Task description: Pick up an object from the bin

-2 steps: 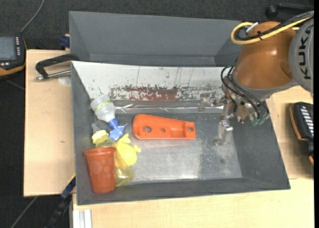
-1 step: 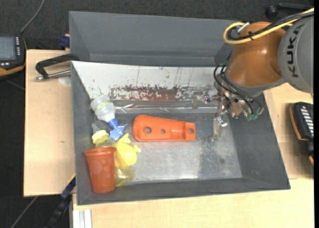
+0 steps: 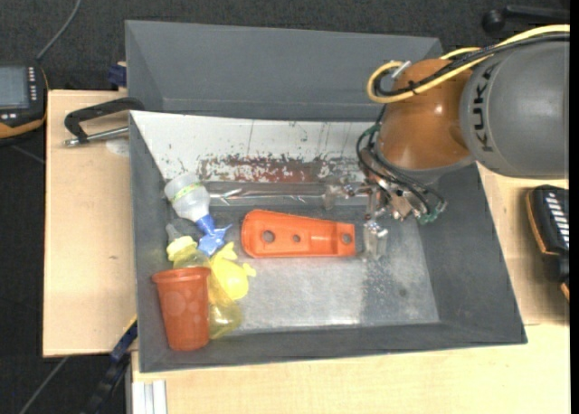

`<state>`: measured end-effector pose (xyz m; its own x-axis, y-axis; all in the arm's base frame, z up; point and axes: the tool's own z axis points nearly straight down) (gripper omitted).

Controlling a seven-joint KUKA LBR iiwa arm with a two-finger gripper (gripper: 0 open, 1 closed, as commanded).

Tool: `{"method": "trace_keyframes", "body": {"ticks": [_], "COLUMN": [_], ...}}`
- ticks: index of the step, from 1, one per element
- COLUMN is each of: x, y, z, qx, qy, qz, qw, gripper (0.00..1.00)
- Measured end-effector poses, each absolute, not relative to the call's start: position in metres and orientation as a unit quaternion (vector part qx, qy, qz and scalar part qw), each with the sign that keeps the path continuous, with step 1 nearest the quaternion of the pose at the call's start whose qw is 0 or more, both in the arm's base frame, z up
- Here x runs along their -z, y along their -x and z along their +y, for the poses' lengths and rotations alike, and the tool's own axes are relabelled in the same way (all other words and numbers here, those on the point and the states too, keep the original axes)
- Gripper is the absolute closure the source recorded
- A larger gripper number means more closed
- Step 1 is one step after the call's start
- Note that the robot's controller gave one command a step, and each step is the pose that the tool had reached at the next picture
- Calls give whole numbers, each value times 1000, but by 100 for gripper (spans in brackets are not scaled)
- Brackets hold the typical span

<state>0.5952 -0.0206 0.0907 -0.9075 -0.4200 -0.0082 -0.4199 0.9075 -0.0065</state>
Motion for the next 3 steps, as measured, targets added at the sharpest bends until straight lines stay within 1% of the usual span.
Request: {"method": "trace_keyframes", "body": {"ticks": [1, 2, 3], "x": [-70, -73, -73], "y": [-561, -600, -600], "z": [11, 33, 33], "qx": [-2, 3, 3], "qy": [306, 339, 339], "qz": [952, 941, 941], "qw": [6, 8, 8], "gripper": [0, 100, 100]}}
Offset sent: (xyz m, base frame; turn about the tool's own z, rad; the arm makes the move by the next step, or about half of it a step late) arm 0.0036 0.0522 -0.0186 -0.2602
